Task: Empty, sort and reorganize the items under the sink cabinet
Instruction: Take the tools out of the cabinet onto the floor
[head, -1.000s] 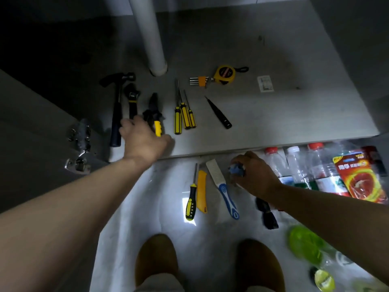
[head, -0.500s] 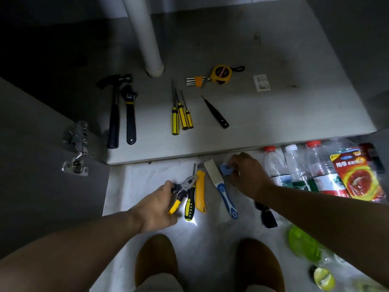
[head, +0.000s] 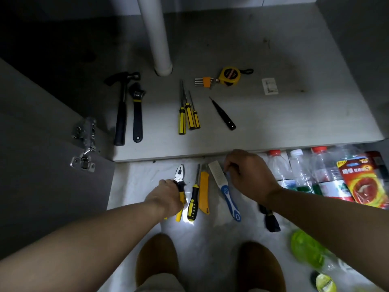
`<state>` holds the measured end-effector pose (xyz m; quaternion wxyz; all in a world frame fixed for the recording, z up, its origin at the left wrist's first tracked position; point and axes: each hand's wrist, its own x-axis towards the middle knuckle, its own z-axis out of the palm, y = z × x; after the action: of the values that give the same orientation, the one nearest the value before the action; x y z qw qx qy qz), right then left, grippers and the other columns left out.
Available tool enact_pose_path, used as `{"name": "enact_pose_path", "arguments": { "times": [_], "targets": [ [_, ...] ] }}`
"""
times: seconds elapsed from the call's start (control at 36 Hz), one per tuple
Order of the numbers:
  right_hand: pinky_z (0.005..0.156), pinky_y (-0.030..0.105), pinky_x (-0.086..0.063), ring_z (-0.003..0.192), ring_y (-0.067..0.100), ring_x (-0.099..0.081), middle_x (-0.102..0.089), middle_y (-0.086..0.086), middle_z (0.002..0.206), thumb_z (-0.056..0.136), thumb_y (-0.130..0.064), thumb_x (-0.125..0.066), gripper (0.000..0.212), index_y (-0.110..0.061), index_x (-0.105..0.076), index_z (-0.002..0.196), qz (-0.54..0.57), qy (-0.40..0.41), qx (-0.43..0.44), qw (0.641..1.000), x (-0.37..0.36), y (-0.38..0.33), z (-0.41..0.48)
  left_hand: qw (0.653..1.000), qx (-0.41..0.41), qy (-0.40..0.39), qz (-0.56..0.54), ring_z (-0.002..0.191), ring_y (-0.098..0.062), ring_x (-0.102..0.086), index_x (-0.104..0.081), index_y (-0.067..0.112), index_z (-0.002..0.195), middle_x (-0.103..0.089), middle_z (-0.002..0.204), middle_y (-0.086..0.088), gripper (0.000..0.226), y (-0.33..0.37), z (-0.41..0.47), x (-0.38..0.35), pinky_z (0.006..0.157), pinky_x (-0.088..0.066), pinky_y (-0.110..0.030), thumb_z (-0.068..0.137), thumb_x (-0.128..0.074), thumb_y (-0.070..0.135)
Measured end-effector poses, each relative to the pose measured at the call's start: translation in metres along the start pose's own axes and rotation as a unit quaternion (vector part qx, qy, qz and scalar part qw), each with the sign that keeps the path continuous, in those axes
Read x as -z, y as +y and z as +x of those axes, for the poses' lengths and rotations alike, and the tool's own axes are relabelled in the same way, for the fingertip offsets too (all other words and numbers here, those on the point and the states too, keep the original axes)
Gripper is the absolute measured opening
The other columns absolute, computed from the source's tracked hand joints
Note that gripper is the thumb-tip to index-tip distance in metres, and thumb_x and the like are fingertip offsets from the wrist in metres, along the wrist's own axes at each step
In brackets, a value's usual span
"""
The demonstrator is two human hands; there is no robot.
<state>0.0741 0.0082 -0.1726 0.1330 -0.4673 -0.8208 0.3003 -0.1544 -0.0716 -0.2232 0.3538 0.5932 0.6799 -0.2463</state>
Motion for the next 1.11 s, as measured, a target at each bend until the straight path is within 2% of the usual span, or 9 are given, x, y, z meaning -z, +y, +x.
{"name": "enact_pose_path", "arguments": {
  "times": [0.08,0.19,0.31,0.39,0.47,0.61,0.81,1.0,1.11],
  "targets": [
    [0.063,0.036,-0.051,0.07,0.015,-0.056,-0.059,0.001,0.082,0.086,0.005,-0.054,0.019,-0.011,-0.064,0.081,0.025,0.03,0.021,0.999,0.004,-0.012,0.015,0.999,0.008,0.047,-0.018,0.089,-0.021,-0.064,-0.064,0.022,0.102,-0.067,0.104,-0.002,0.029,0.003,-0.011,0.029,0.073,-0.052,-0.028,0.092,-0.047,0.043],
    [0.071,0.035,-0.052,0.083,0.021,-0.06,-0.059,0.007,0.101,0.085,0.001,-0.056,0.022,-0.01,-0.062,0.104,0.039,0.046,0.002,0.998,0.002,-0.022,0.048,0.955,-0.078,0.271,-0.088,0.06,-0.02,-0.062,-0.055,0.019,0.068,-0.06,0.063,0.003,0.044,0.007,-0.018,0.067,0.054,-0.048,-0.028,0.094,-0.044,0.052],
    [0.09,0.044,-0.052,0.104,0.032,-0.059,-0.05,0.015,0.126,0.087,-0.007,-0.058,0.039,-0.01,-0.053,0.126,0.03,0.016,-0.072,0.997,-0.006,-0.025,0.091,0.867,-0.082,0.421,-0.253,0.072,-0.019,-0.058,-0.056,0.022,0.084,-0.059,0.082,0.002,0.008,0.011,-0.008,0.103,0.061,-0.046,-0.033,0.091,-0.058,0.024],
    [0.092,0.042,-0.053,0.106,0.038,-0.06,-0.043,0.016,0.135,0.087,-0.013,-0.06,0.054,-0.016,-0.047,0.139,0.029,0.024,-0.092,0.995,-0.01,-0.031,0.114,0.866,-0.032,0.378,-0.325,0.094,-0.027,-0.058,-0.054,0.015,0.116,-0.051,0.11,-0.005,0.03,0.011,0.013,0.124,0.081,-0.048,-0.035,0.087,-0.064,0.017],
    [0.09,0.038,-0.049,0.107,0.04,-0.058,-0.042,0.018,0.136,0.09,-0.019,-0.058,0.054,-0.019,-0.046,0.143,0.009,0.024,-0.074,0.997,-0.014,-0.035,0.128,0.883,-0.041,0.344,-0.316,0.108,-0.031,-0.054,-0.052,0.013,0.129,-0.054,0.122,-0.013,0.043,0.017,0.027,0.134,0.081,-0.04,-0.03,0.089,-0.064,0.02],
    [0.074,0.036,-0.047,0.094,0.04,-0.058,-0.047,0.018,0.123,0.092,-0.018,-0.057,0.027,-0.01,-0.057,0.118,-0.044,0.047,-0.065,0.996,-0.015,-0.039,0.132,0.891,-0.009,0.342,-0.299,0.108,-0.035,-0.059,-0.052,0.009,0.121,-0.063,0.116,-0.015,0.041,0.022,0.034,0.137,0.074,-0.04,-0.033,0.085,-0.067,0.018],
    [0.079,0.042,-0.054,0.101,0.037,-0.061,-0.061,0.023,0.11,0.088,-0.007,-0.056,0.029,-0.004,-0.051,0.117,-0.098,0.007,-0.1,0.99,-0.006,-0.033,0.109,0.903,0.04,0.317,-0.288,0.093,-0.026,-0.065,-0.065,0.014,0.101,-0.067,0.099,-0.005,0.024,0.007,0.022,0.119,0.067,-0.043,-0.03,0.082,-0.064,0.027],
    [0.069,0.027,-0.047,0.083,0.016,-0.057,-0.059,0.007,0.099,0.087,-0.006,-0.06,0.02,-0.01,-0.061,0.106,0.004,-0.015,0.03,0.999,0.015,-0.008,0.019,0.905,-0.107,0.299,-0.282,0.076,-0.011,-0.061,-0.046,0.036,0.104,-0.059,0.089,0.009,0.025,-0.014,-0.011,0.057,0.066,-0.051,-0.033,0.088,-0.061,0.024],
    [0.062,0.014,-0.038,0.071,-0.004,-0.055,-0.057,-0.016,0.076,0.086,-0.018,-0.063,0.015,-0.026,-0.05,0.086,0.018,-0.079,-0.045,0.996,0.012,0.019,-0.033,0.923,-0.191,0.269,-0.198,0.071,-0.003,-0.054,-0.036,0.037,0.099,-0.046,0.091,0.015,0.026,-0.015,-0.023,0.03,0.055,-0.038,-0.029,0.092,-0.058,0.026]
  ]
}}
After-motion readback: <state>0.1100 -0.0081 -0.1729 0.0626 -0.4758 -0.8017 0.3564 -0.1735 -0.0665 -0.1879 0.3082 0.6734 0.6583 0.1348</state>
